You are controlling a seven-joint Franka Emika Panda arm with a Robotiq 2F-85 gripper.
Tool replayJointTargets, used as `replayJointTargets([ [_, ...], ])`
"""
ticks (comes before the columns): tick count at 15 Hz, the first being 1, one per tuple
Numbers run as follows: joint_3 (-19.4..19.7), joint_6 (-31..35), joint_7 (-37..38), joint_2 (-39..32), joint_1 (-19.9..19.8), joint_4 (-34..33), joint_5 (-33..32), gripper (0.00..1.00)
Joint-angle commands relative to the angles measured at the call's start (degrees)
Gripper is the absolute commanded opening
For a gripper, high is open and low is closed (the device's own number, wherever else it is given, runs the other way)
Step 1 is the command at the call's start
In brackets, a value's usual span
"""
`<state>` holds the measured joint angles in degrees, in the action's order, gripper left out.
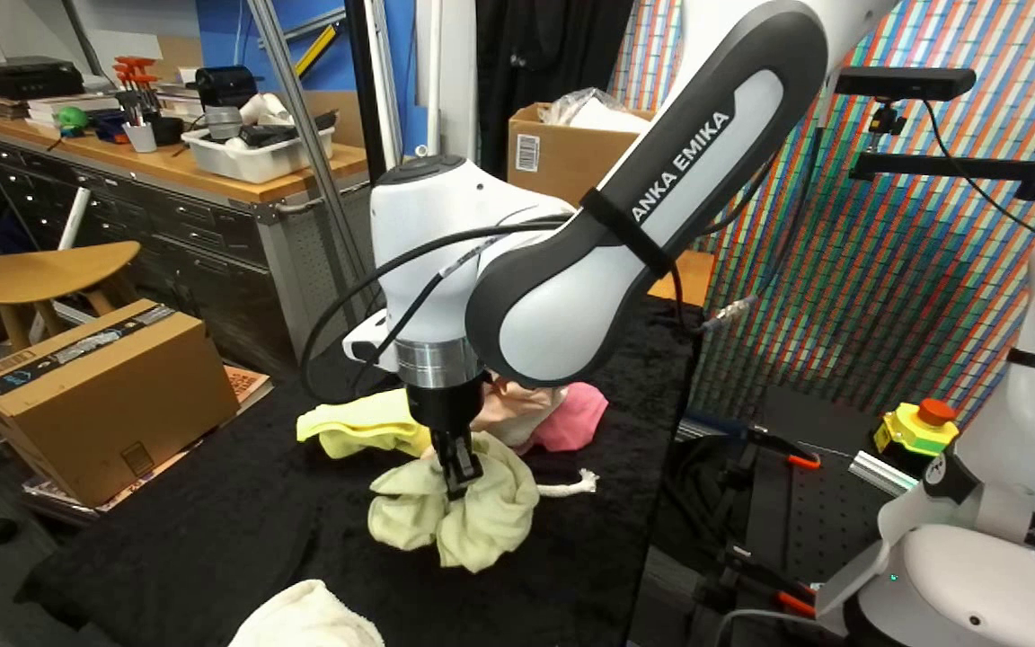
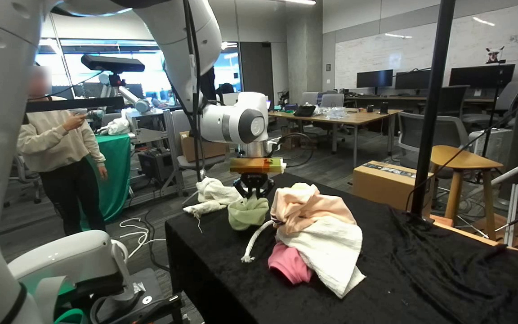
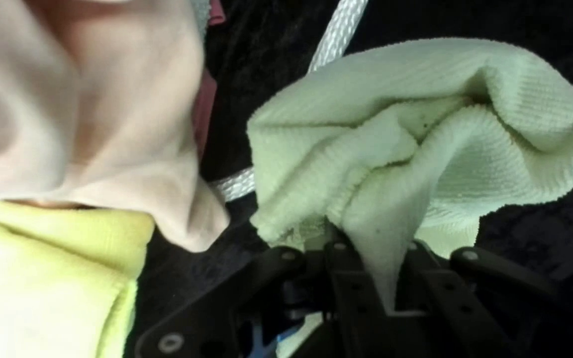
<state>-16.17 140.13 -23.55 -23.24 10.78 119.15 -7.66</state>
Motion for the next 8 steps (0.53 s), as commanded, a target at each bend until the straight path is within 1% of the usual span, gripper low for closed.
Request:
replayJointTargets([
  [1, 0.85, 4.59, 4.78, 1.89, -0.5, 0.42, 2.48, 0.1],
  [6, 3.47, 8.2, 12.66, 1.12, -0.57, -1.61, 3.96, 0.1],
  [8, 5.46, 9.66, 17.27, 0.2, -0.04, -3.0, 3.15, 0.09],
])
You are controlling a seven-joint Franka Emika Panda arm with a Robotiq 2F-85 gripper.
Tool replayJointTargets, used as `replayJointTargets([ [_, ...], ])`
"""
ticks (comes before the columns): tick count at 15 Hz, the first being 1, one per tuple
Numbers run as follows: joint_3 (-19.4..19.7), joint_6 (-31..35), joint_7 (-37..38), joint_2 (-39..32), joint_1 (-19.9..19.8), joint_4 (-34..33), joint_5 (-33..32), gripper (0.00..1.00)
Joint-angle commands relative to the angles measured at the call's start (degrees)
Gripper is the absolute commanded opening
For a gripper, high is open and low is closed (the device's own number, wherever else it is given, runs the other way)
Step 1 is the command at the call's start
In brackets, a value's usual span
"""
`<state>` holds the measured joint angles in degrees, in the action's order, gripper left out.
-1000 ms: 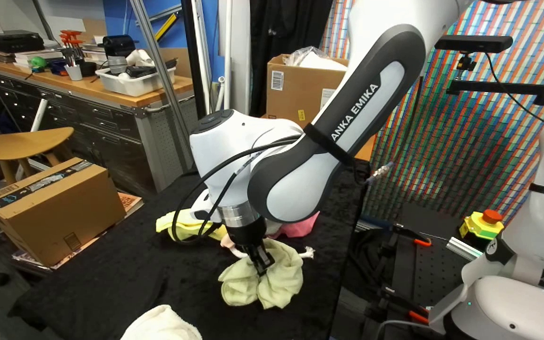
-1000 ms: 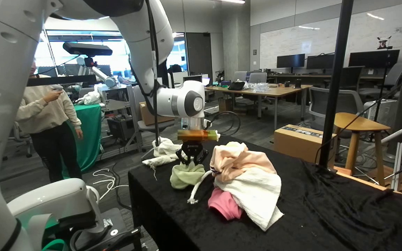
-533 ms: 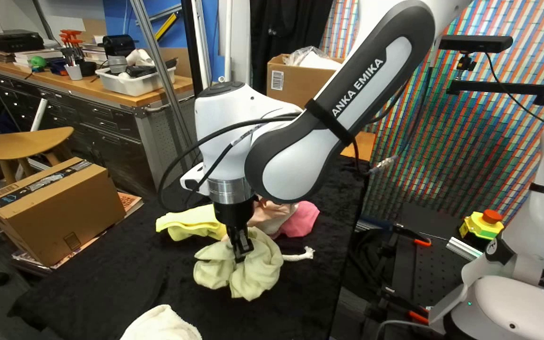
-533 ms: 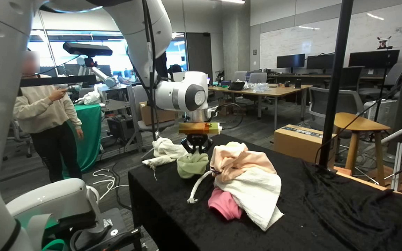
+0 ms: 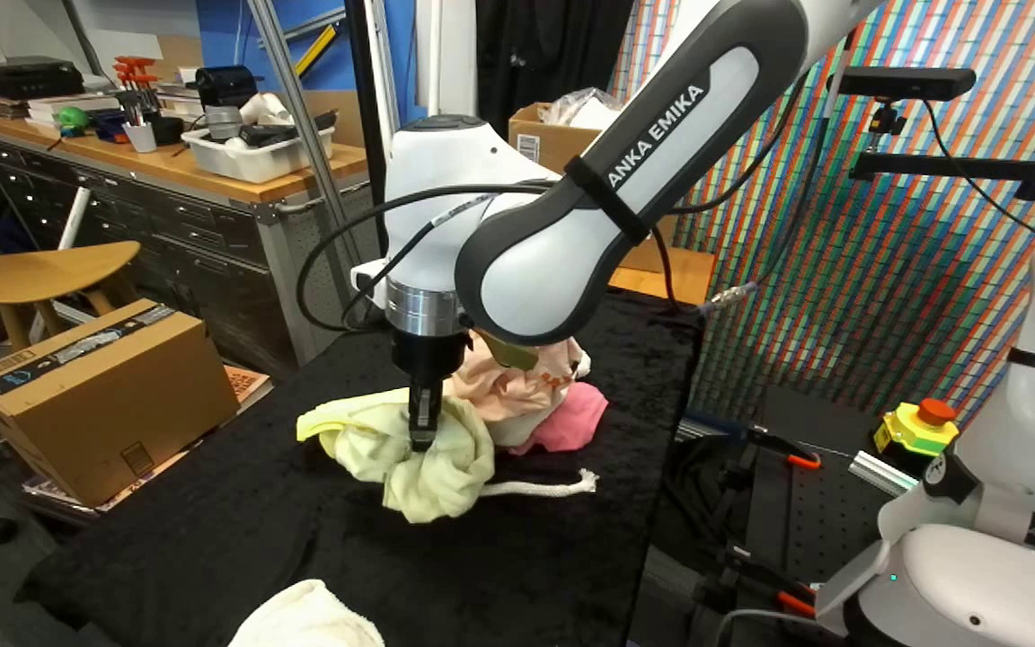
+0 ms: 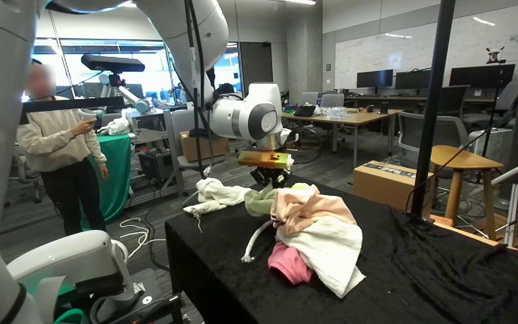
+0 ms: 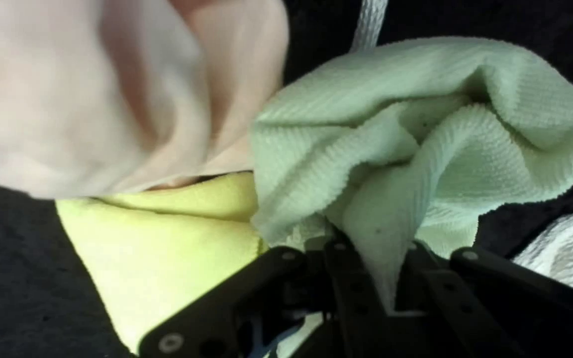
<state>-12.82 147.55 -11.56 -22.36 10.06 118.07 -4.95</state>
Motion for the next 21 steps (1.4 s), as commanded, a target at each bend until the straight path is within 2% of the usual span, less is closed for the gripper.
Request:
replayJointTargets([
  [1, 2.98, 2.54, 7.16, -0.91, 0.83, -2.53, 0.11, 0.09],
  [7, 6.47, 1.93, 13.79, -2.99, 0.57, -7.38, 0.12, 0.09],
  [13, 7.95, 0.81, 18.08, -5.55, 0.29, -10.74, 1.12, 0.09],
  [21, 9.63, -4.11, 25.11, -8.29, 1.38, -10.57, 1.14, 0.08],
])
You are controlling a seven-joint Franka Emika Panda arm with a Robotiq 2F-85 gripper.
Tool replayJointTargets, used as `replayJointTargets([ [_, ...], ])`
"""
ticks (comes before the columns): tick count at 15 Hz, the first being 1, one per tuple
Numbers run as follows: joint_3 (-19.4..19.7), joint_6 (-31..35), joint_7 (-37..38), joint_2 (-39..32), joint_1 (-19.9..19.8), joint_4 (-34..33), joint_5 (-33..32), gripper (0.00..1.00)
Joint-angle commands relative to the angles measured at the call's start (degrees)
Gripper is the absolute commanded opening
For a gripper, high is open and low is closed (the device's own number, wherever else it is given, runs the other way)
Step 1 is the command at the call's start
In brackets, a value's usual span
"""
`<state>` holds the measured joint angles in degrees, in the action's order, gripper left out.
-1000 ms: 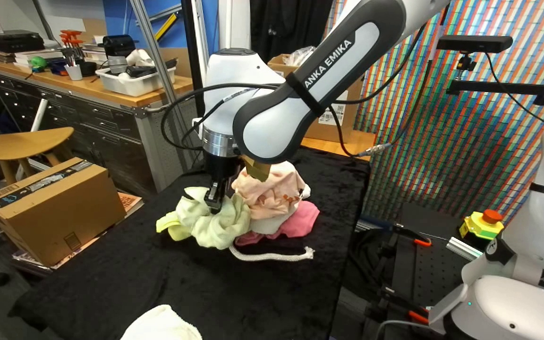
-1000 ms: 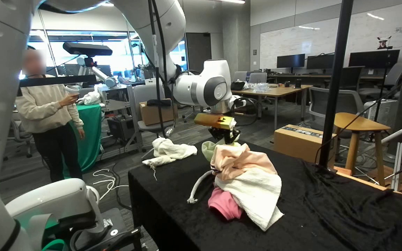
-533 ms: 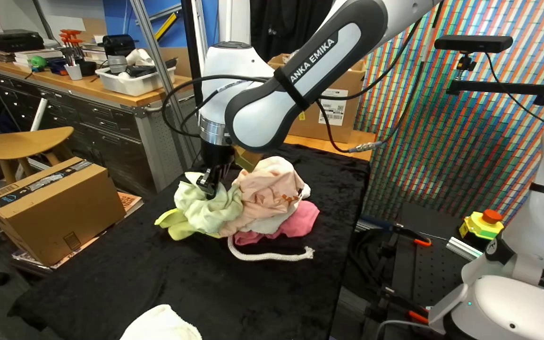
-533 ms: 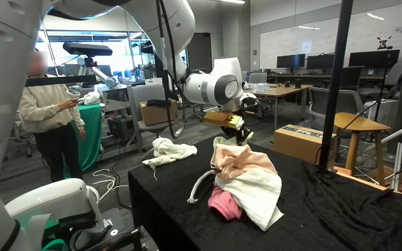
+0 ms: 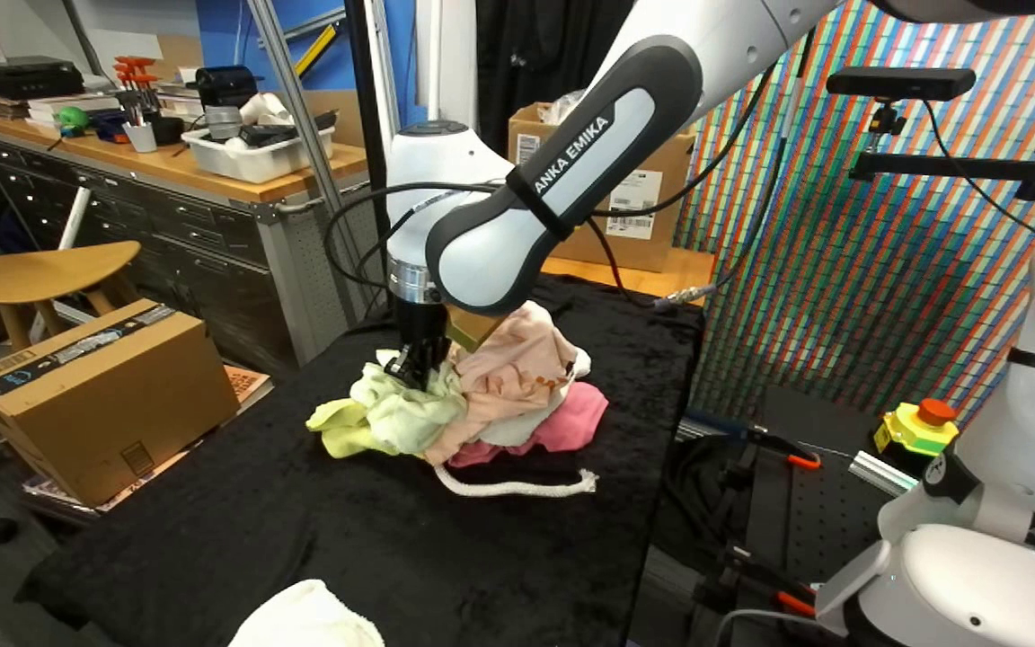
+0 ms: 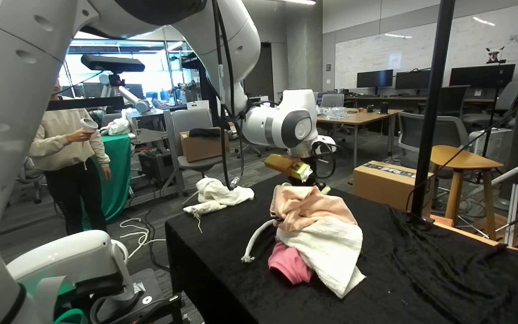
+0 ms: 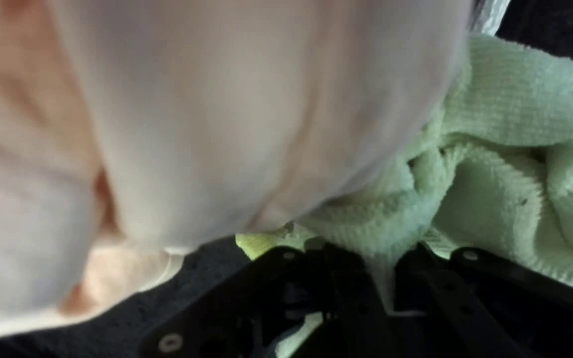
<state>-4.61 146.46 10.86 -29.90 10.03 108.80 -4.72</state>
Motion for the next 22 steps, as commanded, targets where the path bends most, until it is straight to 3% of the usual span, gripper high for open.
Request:
replayJointTargets([
  [1, 1.36, -4.01, 3.21, -0.35, 1.45, -0.97, 1.01, 0.09],
  [2, 1.33, -4.77, 3.85, -0.33, 1.5, -0.95, 1.13, 0.38],
  [3, 1.31, -5.04, 4.34, -0.06, 1.55, -0.76, 1.07, 0.39],
  [11, 2.49, -5.01, 8.37, 4.88, 3.4, 1.69, -1.38, 0.96],
  [12, 2.88, -4.83, 9.16, 5.59, 3.88, 1.93, -2.08, 1.0],
  [17, 4.17, -4.23, 12.94, 9.21, 6.02, 3.13, -6.23, 1.0],
  [22, 0.72, -4.3, 8.05, 10.85, 6.09, 4.0, -5.73, 1.0],
])
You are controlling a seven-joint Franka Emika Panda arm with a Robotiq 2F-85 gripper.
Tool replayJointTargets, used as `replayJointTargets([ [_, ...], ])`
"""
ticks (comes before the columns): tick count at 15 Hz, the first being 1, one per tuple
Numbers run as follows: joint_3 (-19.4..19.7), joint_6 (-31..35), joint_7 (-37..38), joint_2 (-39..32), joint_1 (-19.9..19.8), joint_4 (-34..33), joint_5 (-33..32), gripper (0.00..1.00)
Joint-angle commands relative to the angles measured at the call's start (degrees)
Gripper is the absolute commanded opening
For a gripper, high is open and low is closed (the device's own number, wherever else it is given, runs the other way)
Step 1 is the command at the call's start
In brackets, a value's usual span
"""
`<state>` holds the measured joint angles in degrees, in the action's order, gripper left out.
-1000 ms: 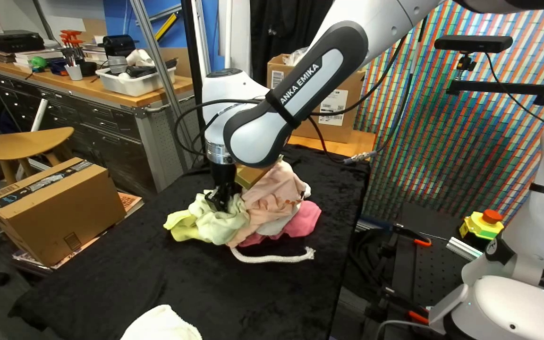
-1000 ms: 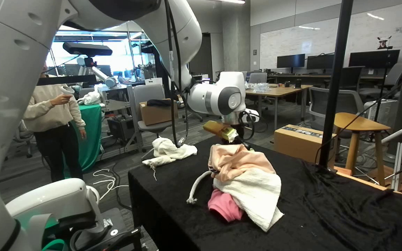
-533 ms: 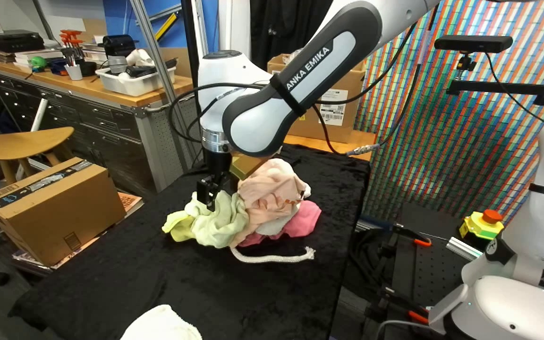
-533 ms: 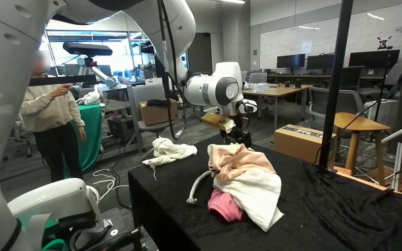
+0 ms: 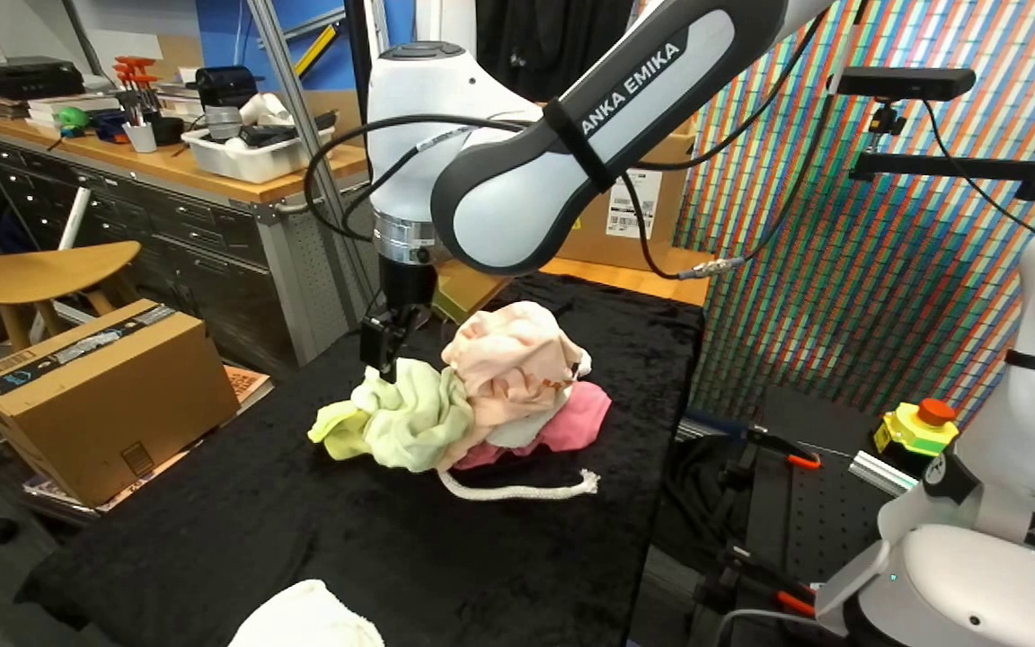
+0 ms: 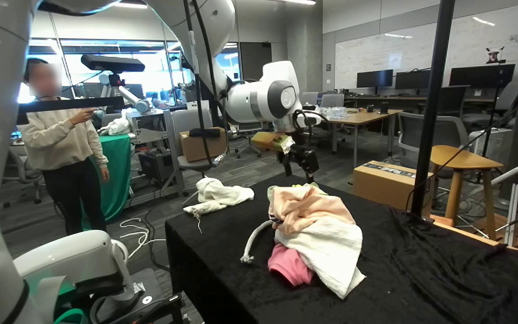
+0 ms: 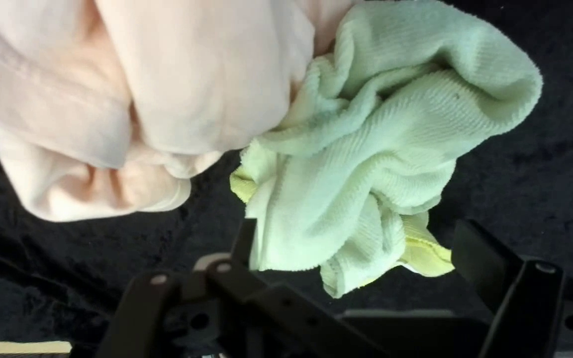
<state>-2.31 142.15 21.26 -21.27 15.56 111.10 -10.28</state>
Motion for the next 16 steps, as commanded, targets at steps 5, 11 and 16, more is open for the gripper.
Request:
replayJointTargets([
  [5, -5.64, -1.9, -7.7, -0.61, 2.87, -0.86, -0.96, 1.0],
  [11, -9.24, -3.12, -15.13, -4.21, 5.7, -2.76, -1.87, 1.0],
  [16, -12.91, -3.57, -21.58, -9.07, 5.25, -7.68, 2.9, 1.0],
])
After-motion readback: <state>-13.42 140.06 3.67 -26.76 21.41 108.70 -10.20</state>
